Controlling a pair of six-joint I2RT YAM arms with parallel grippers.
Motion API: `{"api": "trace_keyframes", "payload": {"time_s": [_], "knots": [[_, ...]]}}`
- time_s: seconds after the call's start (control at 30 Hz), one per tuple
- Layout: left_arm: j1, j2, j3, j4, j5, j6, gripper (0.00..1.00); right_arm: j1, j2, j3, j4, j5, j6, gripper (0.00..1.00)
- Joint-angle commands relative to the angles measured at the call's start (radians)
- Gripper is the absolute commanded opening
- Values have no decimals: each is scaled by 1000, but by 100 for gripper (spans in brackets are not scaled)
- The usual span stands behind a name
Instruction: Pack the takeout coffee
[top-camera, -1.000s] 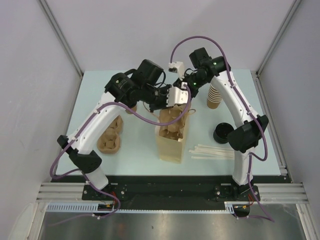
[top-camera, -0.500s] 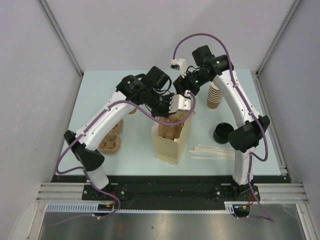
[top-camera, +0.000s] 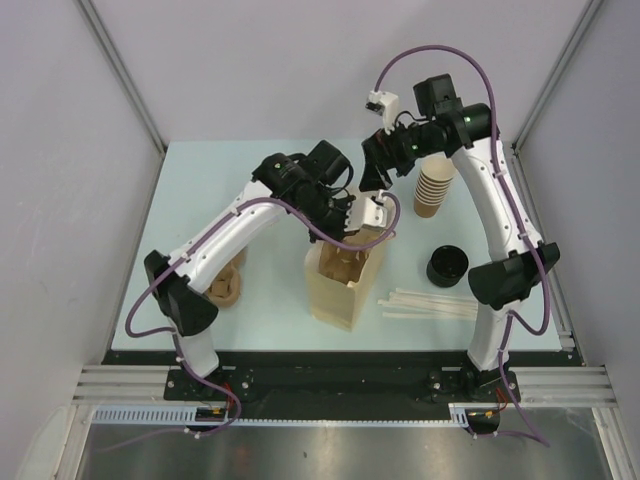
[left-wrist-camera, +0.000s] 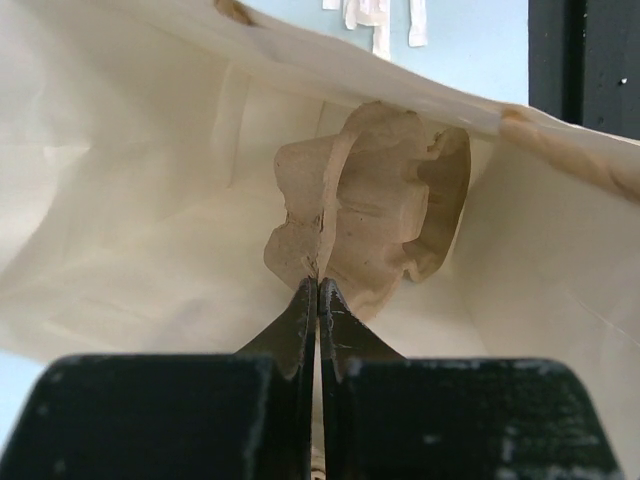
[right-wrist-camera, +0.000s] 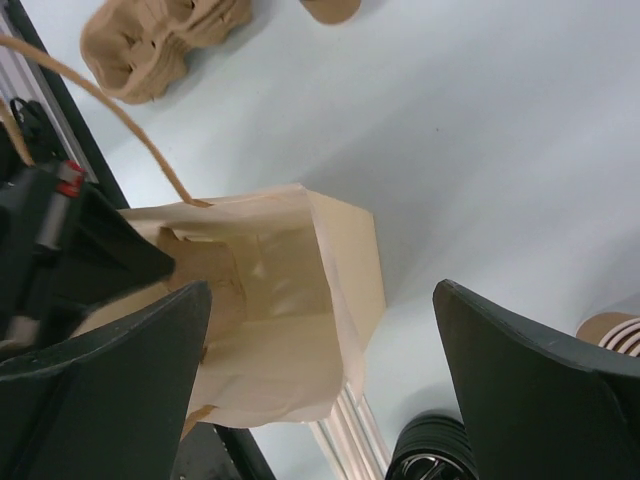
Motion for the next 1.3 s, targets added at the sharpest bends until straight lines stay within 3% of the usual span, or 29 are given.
{"api": "trace_keyframes", "payload": {"time_s": [0.0, 0.57, 0.67, 0.8, 0.83, 0.97, 1.27], "knots": [[-3, 18, -11, 4, 49, 32, 0, -14, -53, 39, 52, -41, 48, 100], [16, 98, -60, 9, 69, 33, 2, -59, -65, 2, 44, -52, 38, 100], [20, 97, -42, 24, 59, 16, 11, -62, -73, -9, 39, -50, 30, 100], [22, 86, 17, 26, 52, -7, 47, -62, -79, -24, 41, -50, 18, 100], [22, 83, 28, 27, 50, -11, 52, -62, -79, -27, 42, -50, 15, 100], [22, 49, 60, 76, 27, -37, 64, -60, -74, -33, 42, -58, 13, 100], [20, -8, 66, 152, 12, -80, 72, -60, -73, -69, 46, -76, -8, 100]]}}
